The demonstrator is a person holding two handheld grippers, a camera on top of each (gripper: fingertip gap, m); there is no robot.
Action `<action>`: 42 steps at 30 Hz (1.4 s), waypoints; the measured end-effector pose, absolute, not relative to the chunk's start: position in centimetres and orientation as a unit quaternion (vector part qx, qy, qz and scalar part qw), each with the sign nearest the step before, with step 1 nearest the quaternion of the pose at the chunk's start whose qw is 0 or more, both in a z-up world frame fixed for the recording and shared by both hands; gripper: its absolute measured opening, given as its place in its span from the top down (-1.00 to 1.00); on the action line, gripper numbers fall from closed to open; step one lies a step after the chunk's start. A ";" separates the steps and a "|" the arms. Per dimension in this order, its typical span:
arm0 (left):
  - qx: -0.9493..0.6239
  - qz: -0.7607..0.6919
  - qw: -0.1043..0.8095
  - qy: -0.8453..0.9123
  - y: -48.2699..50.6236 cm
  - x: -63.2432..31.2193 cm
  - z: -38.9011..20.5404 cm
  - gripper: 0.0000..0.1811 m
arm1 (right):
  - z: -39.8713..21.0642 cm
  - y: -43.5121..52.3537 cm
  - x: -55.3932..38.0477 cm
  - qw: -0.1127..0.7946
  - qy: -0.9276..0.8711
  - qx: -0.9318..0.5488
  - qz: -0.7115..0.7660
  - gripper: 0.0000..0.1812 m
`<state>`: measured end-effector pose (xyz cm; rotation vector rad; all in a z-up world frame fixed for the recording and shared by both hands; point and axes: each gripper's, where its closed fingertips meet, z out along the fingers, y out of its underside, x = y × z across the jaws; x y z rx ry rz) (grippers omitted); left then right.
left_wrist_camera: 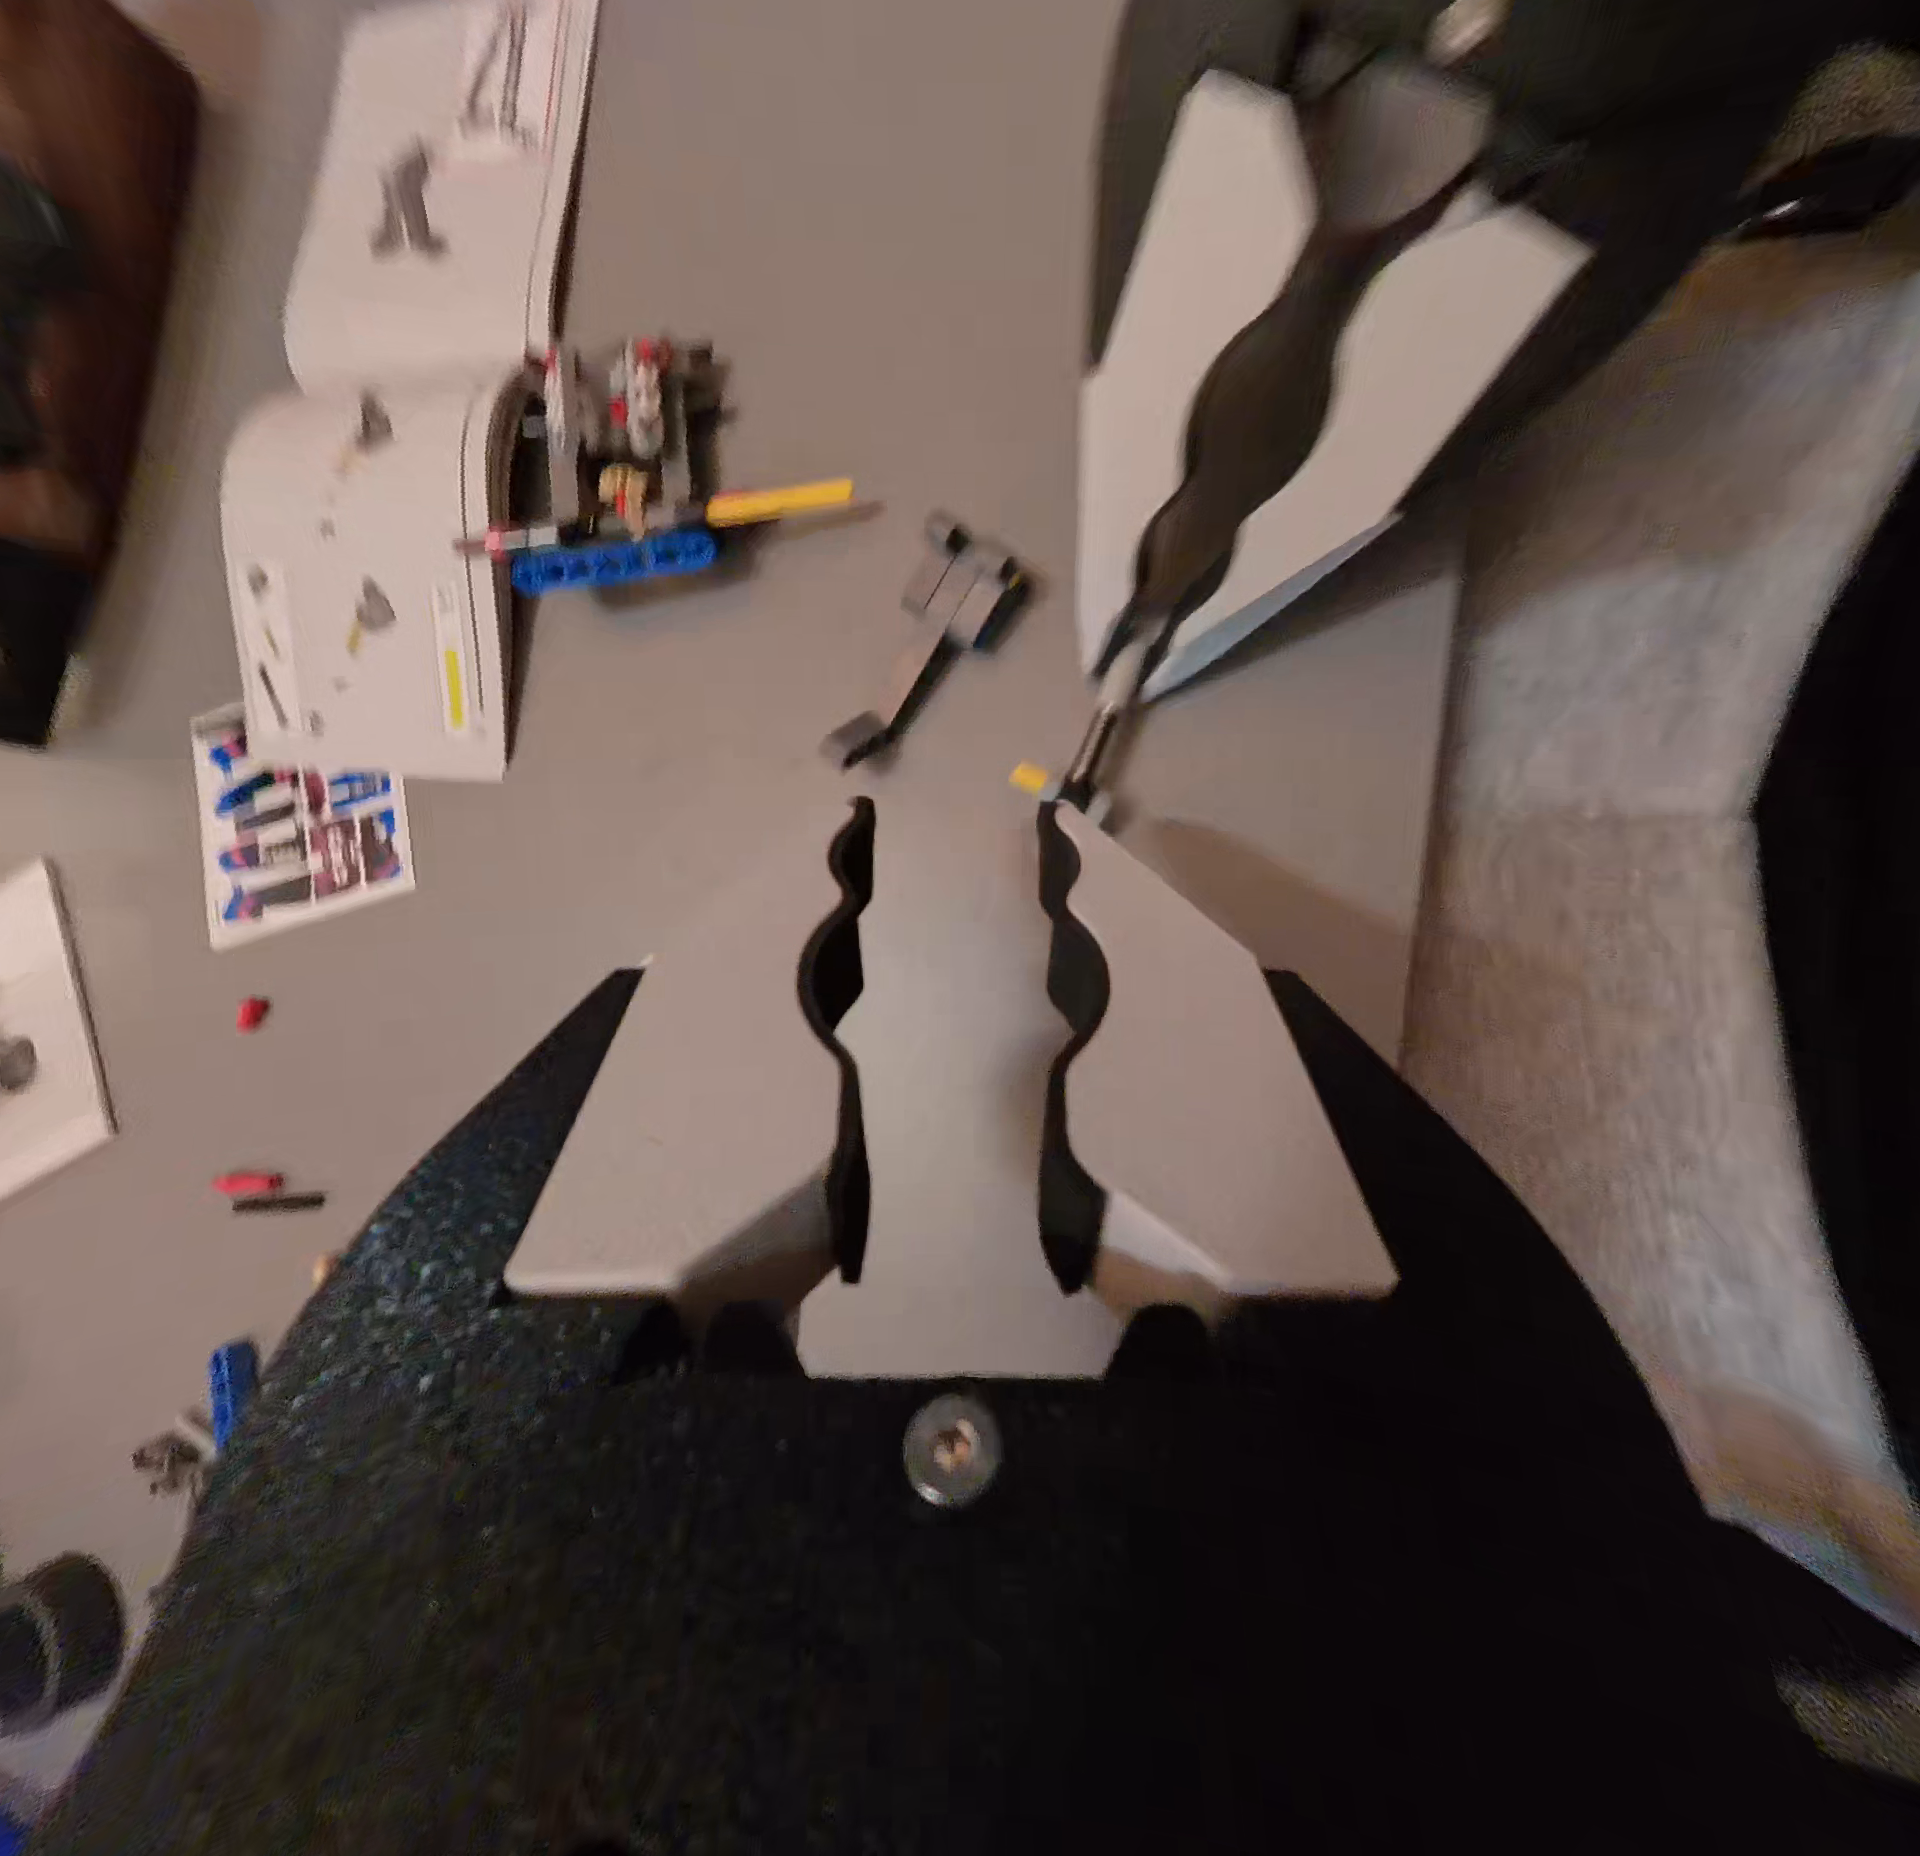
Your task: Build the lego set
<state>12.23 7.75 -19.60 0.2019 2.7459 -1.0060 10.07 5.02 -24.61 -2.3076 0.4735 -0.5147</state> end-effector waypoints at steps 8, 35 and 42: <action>0.169 -0.334 0.099 0.922 5.7 9.6 -22.4 0.84 | -23.9 5.2 10.1 0.377 0.190 -0.882 -0.209 0.94; 0.273 -0.348 0.054 0.895 2.3 14.0 -22.5 0.96 | -20.6 0.8 12.4 0.446 0.192 -0.843 -0.232 0.71; 0.274 -0.329 0.016 0.904 2.3 14.1 -23.3 0.96 | -22.3 0.3 12.7 0.434 0.213 -0.850 -0.212 0.51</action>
